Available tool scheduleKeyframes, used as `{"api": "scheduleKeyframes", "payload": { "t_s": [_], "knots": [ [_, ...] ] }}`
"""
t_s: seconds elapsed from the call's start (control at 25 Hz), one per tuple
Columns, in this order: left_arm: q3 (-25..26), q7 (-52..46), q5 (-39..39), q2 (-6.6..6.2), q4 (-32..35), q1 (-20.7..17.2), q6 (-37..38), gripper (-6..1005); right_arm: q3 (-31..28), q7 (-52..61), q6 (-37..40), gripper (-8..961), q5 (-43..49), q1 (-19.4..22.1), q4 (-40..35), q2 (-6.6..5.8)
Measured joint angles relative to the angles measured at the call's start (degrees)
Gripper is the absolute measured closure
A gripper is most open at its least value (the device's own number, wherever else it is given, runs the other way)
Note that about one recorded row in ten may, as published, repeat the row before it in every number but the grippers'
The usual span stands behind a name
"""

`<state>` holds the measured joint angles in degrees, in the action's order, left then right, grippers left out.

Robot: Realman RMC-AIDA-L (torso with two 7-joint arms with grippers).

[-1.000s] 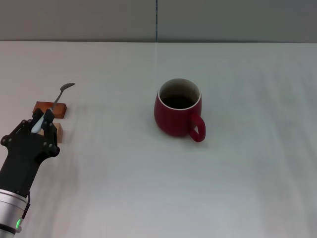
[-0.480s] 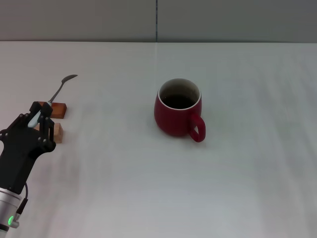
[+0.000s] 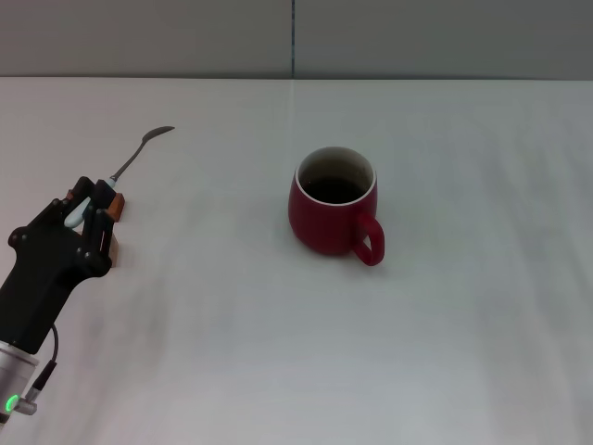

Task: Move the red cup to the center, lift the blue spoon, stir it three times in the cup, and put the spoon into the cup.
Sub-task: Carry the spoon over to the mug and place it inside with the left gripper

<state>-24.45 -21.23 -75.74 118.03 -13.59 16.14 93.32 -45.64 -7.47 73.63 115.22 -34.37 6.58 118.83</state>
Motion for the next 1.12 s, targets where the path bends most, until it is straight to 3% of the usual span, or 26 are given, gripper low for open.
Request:
{"api": "scheduleKeyframes", "payload": {
  "t_s": [0.8, 1.12],
  "knots": [
    [-0.46, -17.90, -8.99, 0.00, 13.74, 1.64, 5.45, 828, -0.14, 0.00, -0.44, 618, 0.00, -0.05, -0.17, 0.00],
    [-5.12, -24.68, -9.01, 0.00, 20.85, 3.76, 6.48, 829, -0.06, 0.00, -0.49, 618, 0.00, -0.08, -0.16, 0.00]
  ]
}}
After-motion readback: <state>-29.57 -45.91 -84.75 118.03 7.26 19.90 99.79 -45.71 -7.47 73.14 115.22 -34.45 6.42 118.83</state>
